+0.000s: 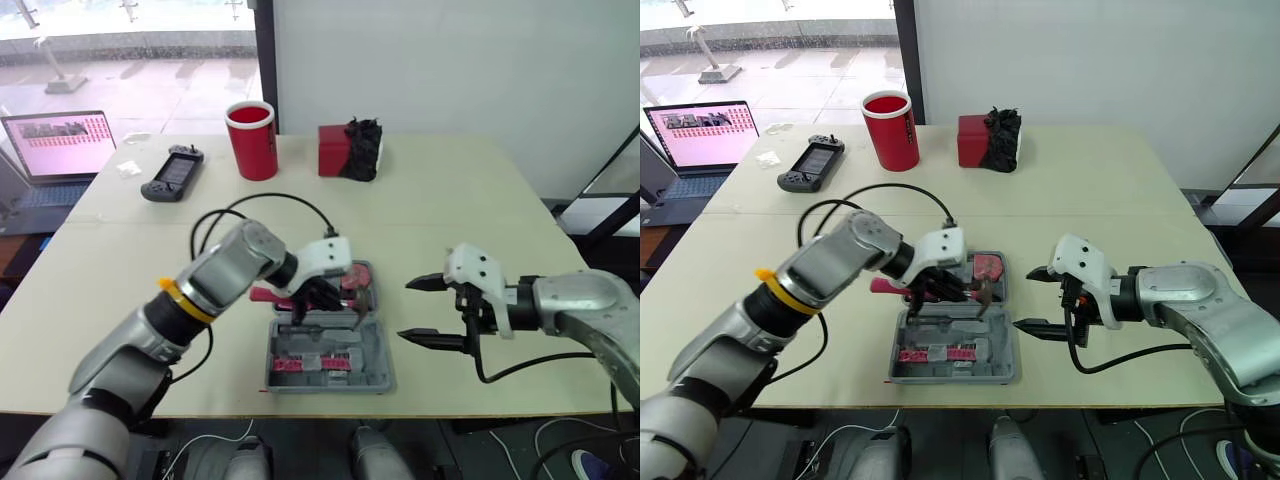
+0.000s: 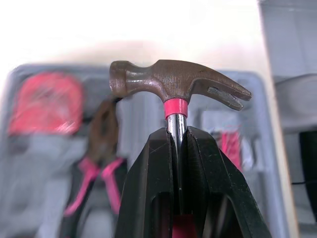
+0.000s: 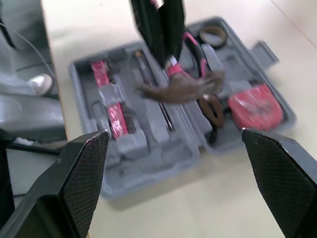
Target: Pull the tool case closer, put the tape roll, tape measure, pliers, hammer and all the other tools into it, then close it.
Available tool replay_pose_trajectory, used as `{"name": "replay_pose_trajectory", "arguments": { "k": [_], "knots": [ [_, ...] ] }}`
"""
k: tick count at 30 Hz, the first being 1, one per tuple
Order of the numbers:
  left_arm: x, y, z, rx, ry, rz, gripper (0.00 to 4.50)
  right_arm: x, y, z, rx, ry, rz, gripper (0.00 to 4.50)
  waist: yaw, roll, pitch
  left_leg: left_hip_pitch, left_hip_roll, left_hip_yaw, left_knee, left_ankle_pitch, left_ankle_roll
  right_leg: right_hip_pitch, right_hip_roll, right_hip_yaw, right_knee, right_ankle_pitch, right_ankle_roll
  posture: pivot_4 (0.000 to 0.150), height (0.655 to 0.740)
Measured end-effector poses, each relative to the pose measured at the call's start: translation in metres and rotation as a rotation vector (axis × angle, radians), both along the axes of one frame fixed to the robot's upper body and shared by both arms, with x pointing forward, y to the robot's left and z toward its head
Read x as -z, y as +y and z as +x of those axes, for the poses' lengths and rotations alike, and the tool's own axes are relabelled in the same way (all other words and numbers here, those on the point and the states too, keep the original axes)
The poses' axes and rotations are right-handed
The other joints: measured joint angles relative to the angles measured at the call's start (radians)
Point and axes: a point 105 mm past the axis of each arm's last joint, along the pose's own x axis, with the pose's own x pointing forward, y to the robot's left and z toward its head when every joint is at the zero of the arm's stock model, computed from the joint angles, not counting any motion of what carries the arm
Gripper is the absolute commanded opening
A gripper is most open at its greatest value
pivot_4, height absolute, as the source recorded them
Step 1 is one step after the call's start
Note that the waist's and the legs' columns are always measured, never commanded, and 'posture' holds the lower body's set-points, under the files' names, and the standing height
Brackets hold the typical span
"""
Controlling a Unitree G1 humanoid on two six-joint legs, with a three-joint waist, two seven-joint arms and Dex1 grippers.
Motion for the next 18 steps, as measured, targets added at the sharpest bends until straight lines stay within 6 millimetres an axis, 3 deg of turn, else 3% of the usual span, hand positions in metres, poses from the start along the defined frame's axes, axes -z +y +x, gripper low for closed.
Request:
{"name": "replay_pose_trajectory", "arguments": {
  "k": [6,12,18],
  "knots": [
    [0.017,-0.014,-0.002,0.006,0.019,0.037,0.03,0.008,-0.003,-0.004,0.043,0.029,-0.01,4.5,0.001,0.0,0.0,0.0,0.0,0.0,0.001,0.0,0.0,0.001,0.0,0.0,0.0,0.0,0.0,0.15,0.7272],
    [0.04,-0.002,0.007,-0.051,-0.001,0.113,0.03,0.009,-0.006,-0.002,0.076,0.037,-0.012,4.5,0.001,0.0,0.0,0.0,0.0,0.0,0.001,0.0,0.0,0.001,0.0,0.0,0.0,0.0,0.0,0.15,0.7272],
    [0.047,-0.009,0.005,-0.042,-0.032,0.108,0.03,0.01,-0.011,-0.001,0.094,0.049,-0.037,4.5,0.02,0.0,0.0,0.0,0.0,0.0,0.001,0.0,0.0,0.001,0.0,0.0,0.0,0.0,0.0,0.15,0.7272]
  ]
}}
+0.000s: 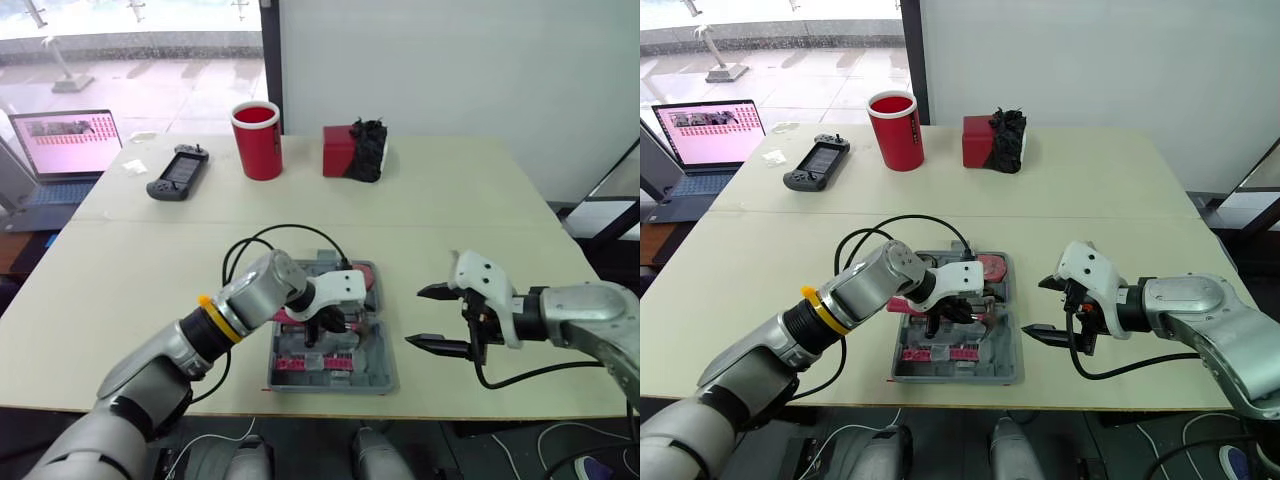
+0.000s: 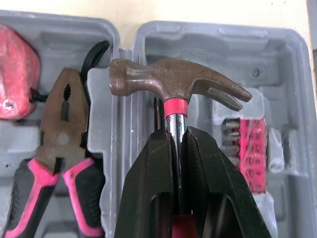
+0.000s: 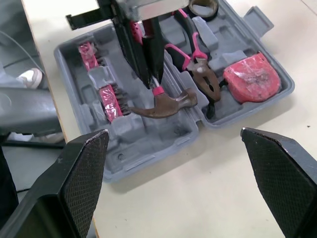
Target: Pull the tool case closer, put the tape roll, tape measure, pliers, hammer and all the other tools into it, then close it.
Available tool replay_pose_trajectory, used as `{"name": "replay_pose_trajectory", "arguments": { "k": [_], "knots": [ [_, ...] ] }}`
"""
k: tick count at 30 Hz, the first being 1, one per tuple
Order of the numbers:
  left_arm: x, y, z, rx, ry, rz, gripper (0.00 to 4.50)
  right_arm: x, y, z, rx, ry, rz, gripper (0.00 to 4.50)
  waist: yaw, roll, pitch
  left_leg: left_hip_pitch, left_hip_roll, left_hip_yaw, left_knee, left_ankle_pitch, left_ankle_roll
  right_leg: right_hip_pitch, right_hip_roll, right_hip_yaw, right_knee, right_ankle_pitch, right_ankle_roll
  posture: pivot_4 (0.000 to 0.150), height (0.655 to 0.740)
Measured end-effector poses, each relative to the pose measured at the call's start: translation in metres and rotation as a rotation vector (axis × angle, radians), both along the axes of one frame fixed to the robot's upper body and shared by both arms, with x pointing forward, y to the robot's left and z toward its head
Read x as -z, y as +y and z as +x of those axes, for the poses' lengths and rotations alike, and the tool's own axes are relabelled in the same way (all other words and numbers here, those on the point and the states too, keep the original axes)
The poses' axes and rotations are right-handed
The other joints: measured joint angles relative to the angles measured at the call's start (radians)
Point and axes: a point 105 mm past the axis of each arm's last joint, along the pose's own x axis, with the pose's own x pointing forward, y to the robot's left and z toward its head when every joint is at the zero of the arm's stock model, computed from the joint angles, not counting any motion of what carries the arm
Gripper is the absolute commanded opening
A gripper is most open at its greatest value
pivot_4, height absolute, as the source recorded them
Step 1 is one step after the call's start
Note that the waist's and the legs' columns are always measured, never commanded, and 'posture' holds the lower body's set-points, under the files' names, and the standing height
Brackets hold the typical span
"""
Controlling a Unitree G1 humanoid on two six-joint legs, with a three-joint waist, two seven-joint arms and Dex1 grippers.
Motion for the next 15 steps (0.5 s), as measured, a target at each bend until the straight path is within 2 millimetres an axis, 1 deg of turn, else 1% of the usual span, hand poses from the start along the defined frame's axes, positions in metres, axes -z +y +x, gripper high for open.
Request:
{"name": "replay_pose_trajectory", "arguments": {
  "k": [8,15],
  "knots": [
    [0.0018,-0.0043,-0.0022,-0.009,0.002,-0.019,0.03,0.0018,-0.0008,0.0006,0.003,0.002,-0.011,4.5,0.005,0.0,0.0,0.0,0.0,0.0,0.0,0.0,0.0,0.0,0.0,0.0,0.0,0.0,0.0,0.15,0.7272],
    [-0.0021,-0.0084,-0.0089,-0.002,0.017,-0.027,0.03,0.003,-0.0007,0.0006,0.003,0.004,-0.016,4.5,0.005,0.0,0.0,0.0,0.0,0.0,0.0,0.0,0.0,0.0,0.0,0.0,0.0,0.0,0.001,0.15,0.7272]
  ]
}}
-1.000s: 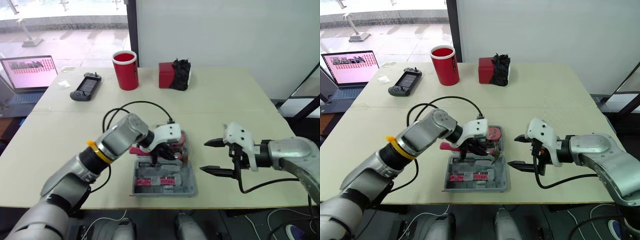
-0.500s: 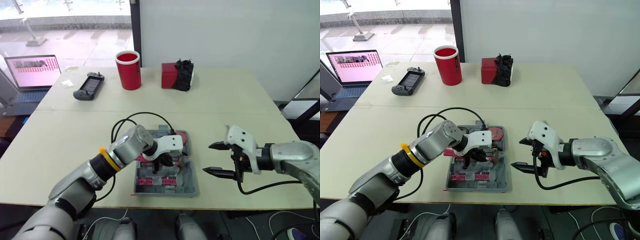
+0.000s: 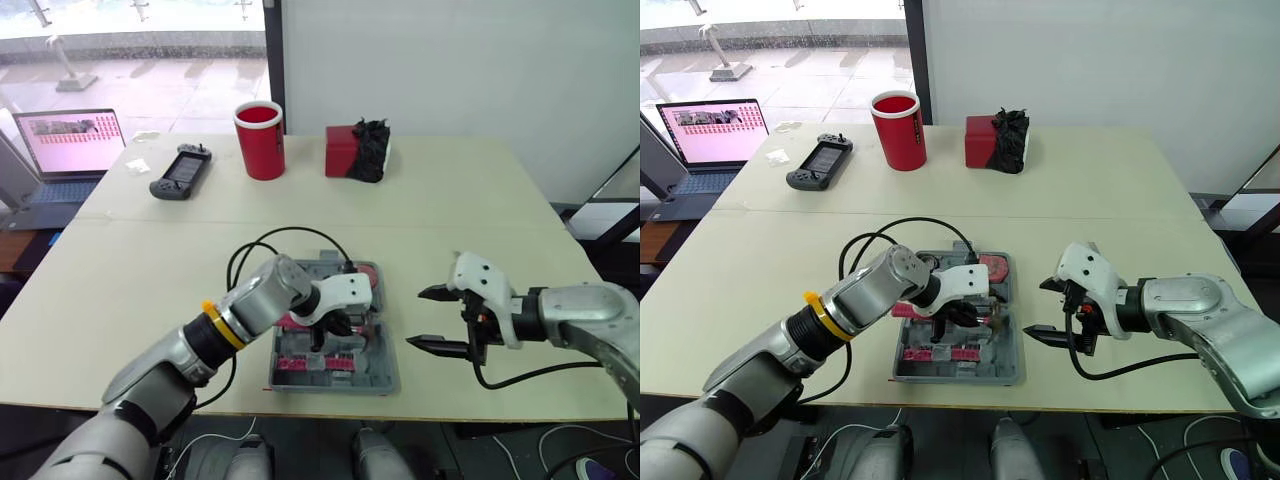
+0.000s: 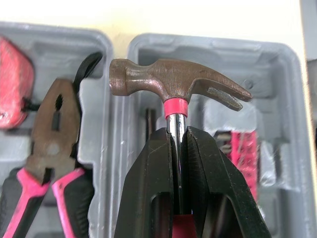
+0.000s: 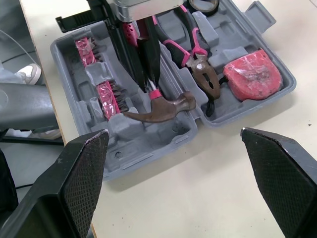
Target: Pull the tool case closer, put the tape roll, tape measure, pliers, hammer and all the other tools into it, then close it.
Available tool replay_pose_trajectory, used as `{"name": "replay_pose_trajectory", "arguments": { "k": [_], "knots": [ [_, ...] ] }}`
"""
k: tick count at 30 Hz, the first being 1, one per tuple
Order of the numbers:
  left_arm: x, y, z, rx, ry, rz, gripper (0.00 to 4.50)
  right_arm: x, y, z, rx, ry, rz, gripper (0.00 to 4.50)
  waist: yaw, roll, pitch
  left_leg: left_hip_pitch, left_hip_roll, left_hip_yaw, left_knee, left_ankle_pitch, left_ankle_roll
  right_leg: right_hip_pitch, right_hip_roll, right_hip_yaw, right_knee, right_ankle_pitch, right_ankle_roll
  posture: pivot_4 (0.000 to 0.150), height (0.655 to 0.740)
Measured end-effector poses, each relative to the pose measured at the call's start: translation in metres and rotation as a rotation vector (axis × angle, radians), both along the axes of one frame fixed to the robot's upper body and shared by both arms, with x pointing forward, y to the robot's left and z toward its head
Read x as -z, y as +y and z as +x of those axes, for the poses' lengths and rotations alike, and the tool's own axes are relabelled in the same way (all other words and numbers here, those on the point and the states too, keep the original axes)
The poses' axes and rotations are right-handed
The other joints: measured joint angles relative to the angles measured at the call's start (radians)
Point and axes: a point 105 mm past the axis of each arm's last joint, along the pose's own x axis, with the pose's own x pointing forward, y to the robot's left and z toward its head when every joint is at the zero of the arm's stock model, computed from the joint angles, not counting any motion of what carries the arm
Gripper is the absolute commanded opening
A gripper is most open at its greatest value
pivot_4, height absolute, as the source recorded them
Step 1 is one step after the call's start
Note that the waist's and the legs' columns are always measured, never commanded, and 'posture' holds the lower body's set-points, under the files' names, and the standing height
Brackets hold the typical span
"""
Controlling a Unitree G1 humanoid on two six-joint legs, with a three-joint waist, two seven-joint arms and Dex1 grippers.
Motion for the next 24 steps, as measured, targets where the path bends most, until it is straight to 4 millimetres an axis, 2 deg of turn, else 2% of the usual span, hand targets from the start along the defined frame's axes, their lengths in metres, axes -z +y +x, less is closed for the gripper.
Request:
{"name": "replay_pose_trajectory", "arguments": {
  "k": [8,24],
  "knots": [
    [-0.003,-0.002,-0.006,-0.008,0.038,-0.008,0.03,0.0,-0.001,0.0,0.002,0.0,-0.005,4.5,0.0,0.0,0.0,0.0,0.0,0.0,0.0,0.0,0.0,0.0,0.0,0.0,0.0,0.0,0.0,0.15,0.7272],
    [0.013,-0.011,-0.005,-0.051,0.064,0.019,0.03,0.001,-0.001,0.002,0.0,-0.001,-0.014,4.5,0.0,0.0,0.0,0.001,0.0,0.0,0.0,0.0,0.0,0.001,0.0,0.0,0.0,0.0,0.0,0.15,0.7272]
  ]
}}
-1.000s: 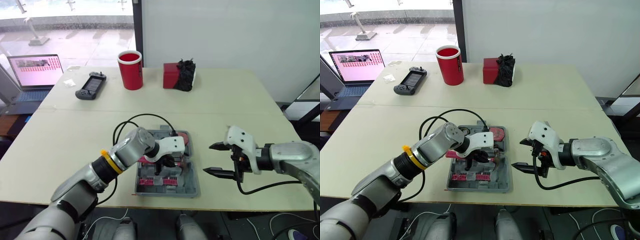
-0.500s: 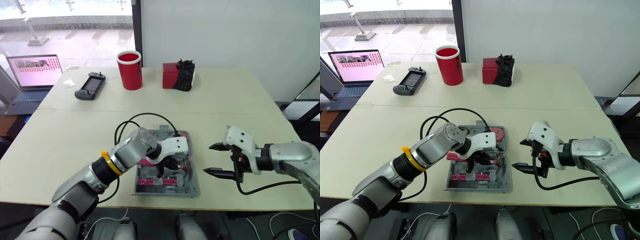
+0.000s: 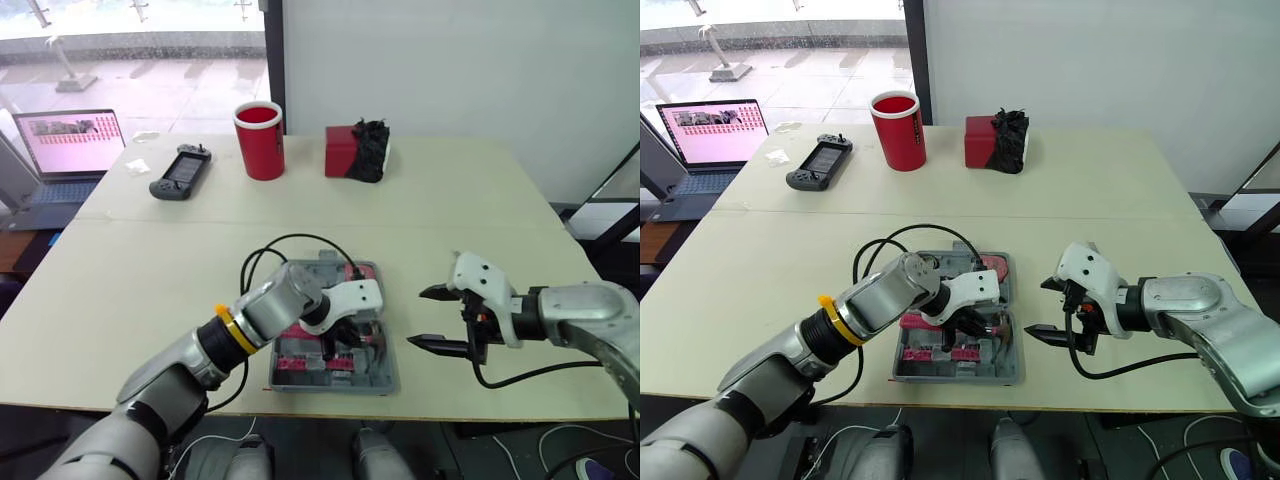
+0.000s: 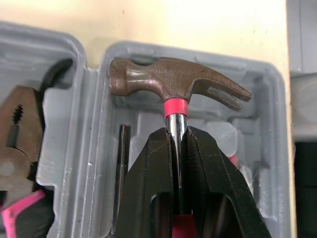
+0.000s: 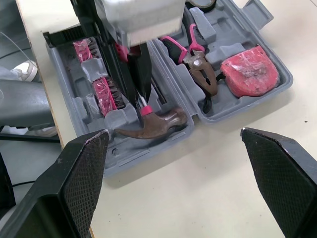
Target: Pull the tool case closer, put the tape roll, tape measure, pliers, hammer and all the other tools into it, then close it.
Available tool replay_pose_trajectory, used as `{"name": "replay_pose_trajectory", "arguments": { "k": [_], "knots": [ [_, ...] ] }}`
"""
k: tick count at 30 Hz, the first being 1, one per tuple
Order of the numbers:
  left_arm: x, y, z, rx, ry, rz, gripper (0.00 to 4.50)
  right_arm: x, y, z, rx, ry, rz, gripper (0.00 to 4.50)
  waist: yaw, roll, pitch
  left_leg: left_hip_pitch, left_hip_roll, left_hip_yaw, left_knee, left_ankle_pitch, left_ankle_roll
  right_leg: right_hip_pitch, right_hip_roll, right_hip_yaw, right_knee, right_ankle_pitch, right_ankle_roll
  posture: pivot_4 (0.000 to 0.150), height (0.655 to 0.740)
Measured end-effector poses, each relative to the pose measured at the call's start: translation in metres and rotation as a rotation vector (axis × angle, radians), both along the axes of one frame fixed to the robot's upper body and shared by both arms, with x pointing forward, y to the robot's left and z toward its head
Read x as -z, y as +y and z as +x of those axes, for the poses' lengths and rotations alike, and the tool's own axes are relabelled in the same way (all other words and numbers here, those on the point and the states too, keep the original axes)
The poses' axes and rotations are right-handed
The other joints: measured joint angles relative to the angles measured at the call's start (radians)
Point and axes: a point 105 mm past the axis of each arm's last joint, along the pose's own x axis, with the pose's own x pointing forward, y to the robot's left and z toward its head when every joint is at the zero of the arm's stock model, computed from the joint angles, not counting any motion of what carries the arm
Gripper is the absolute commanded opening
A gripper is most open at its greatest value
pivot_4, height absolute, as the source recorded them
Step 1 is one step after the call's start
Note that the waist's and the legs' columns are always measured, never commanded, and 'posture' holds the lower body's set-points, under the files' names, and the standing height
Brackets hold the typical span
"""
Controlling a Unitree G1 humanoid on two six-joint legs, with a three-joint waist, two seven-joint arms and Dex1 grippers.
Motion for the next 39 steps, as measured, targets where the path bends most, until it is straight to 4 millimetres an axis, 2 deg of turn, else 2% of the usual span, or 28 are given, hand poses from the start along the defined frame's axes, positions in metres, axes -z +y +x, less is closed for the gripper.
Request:
{"name": "replay_pose_trajectory", "arguments": {
  "k": [11,12,13,16,23,27,30,33,36,37,39],
  "knots": [
    [0.004,-0.004,0.001,0.01,-0.027,0.012,0.03,0.001,0.002,0.001,-0.009,0.005,0.0,4.5,0.0,0.0,0.0,0.0,0.0,0.0,0.0,0.0,0.0,0.0,0.0,0.0,0.0,0.0,0.0,0.15,0.7272],
    [0.004,-0.004,0.001,0.009,-0.03,0.012,0.98,0.001,0.002,0.001,-0.012,0.004,0.0,4.5,0.0,0.0,0.0,0.0,0.0,0.0,0.0,0.0,0.0,0.0,0.0,0.0,0.0,0.0,0.0,0.15,0.7272],
    [0.003,-0.003,0.003,0.004,-0.044,0.014,1.29,0.001,0.002,0.0,-0.014,0.003,0.001,4.5,0.0,0.0,0.0,0.0,0.0,0.0,0.0,0.0,0.0,0.0,0.0,0.0,0.0,0.0,0.0,0.15,0.7272],
    [0.002,-0.001,0.005,-0.008,-0.062,0.018,2.74,0.001,0.002,0.0,-0.017,0.004,0.001,4.5,0.0,0.0,0.0,0.001,0.0,0.0,0.0,0.0,0.0,0.001,0.0,0.0,0.0,0.0,0.0,0.15,0.7272],
    [-0.02,0.002,0.003,-0.024,-0.081,-0.042,2.74,0.006,0.01,-0.004,-0.069,0.03,0.005,4.5,0.0,0.0,0.0,0.001,0.0,0.0,0.001,0.0,0.0,0.001,0.0,0.0,0.0,0.0,0.0,0.15,0.7272],
    [-0.04,0.001,0.006,-0.032,-0.106,-0.207,2.74,0.004,0.012,-0.003,-0.082,0.018,0.007,4.5,-0.001,0.0,0.0,0.001,0.0,0.0,0.001,0.0,0.0,0.001,0.0,0.0,0.001,0.0,0.0,0.15,0.7272],
    [-0.044,0.012,0.007,-0.023,-0.117,-0.297,2.74,0.004,0.015,-0.002,-0.095,0.013,0.013,4.5,-0.001,0.001,0.0,0.002,0.0,0.0,0.001,0.0,0.0,0.002,0.0,0.0,0.001,0.0,0.0,0.15,0.7272],
    [-0.043,0.023,0.007,0.011,-0.177,-0.369,1.91,0.005,0.017,-0.001,-0.104,0.02,0.015,4.5,0.001,0.001,0.0,0.001,0.0,0.0,0.002,0.0,0.0,0.002,-0.001,0.0,0.001,0.0,0.0,0.15,0.7272],
    [-0.03,0.043,-0.004,0.042,-0.093,-0.419,0.34,0.004,0.019,-0.001,-0.119,0.019,0.03,4.5,0.0,0.001,0.0,0.002,0.0,0.0,0.002,0.0,0.0,0.002,0.0,-0.001,0.001,0.0,0.0,0.15,0.7272],
    [-0.026,0.048,-0.007,0.048,-0.056,-0.423,0.06,0.004,0.02,-0.002,-0.127,0.022,0.036,4.5,0.0,0.001,0.0,0.002,0.0,0.0,0.002,0.0,0.0,0.002,0.0,-0.001,0.001,0.0,0.0,0.15,0.7272],
    [-0.019,0.057,-0.008,0.065,-0.048,-0.401,0.06,0.003,0.022,-0.003,-0.141,0.022,0.046,4.5,0.002,0.001,0.0,0.001,0.0,0.0,0.003,0.0,0.0,0.003,0.0,-0.001,0.001,0.0,0.0,0.15,0.7272]
  ]
}}
